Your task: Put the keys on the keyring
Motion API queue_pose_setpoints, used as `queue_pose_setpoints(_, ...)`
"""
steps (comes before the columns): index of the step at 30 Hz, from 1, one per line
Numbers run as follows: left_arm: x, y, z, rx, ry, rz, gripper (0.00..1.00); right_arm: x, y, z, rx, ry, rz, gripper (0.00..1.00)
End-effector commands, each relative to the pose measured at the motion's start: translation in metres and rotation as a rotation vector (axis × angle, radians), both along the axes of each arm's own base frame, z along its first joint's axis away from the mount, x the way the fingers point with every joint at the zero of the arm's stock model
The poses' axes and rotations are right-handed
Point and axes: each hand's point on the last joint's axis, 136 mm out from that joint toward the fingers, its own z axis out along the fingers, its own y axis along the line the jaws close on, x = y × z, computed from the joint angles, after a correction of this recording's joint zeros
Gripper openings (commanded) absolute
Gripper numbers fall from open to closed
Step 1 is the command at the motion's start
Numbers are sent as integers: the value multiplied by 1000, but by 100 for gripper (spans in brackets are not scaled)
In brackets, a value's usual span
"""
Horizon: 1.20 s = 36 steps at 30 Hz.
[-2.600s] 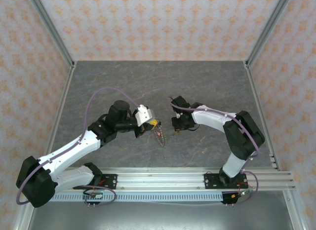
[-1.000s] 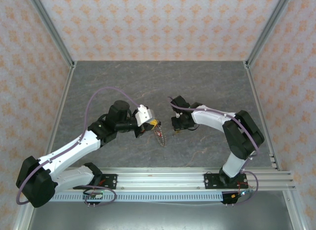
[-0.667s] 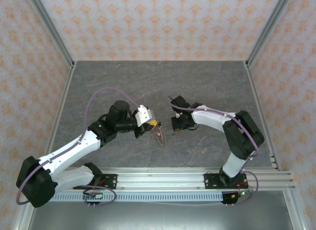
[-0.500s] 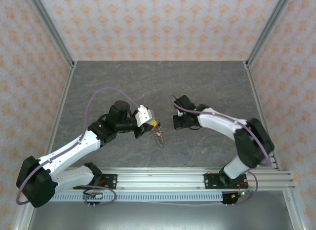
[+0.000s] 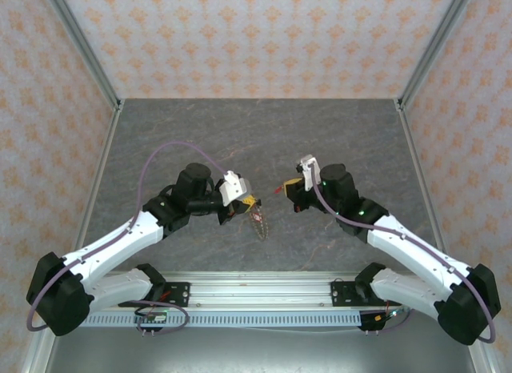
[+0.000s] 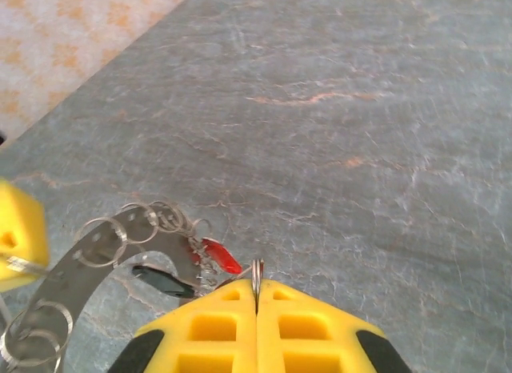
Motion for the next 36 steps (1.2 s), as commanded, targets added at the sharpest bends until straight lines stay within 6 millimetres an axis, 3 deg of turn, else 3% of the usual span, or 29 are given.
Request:
queue_pose_setpoints(1, -3, -11, 20, -44, -56, -61, 0, -18, 20, 14, -29, -178, 167, 0)
queue_pose_setpoints(8, -5, -11, 20, -44, -52, -66, 0, -34, 41, 20, -45, -330, 285, 0)
queue_pose_setpoints(19, -1, -11, 21, -43, -52, -48, 0, -51, 57, 26, 0, -326, 395, 0)
queue_pose_setpoints(36, 0, -12, 21, -42, -48, -46, 0, -47, 68, 40, 55, -340, 384, 0)
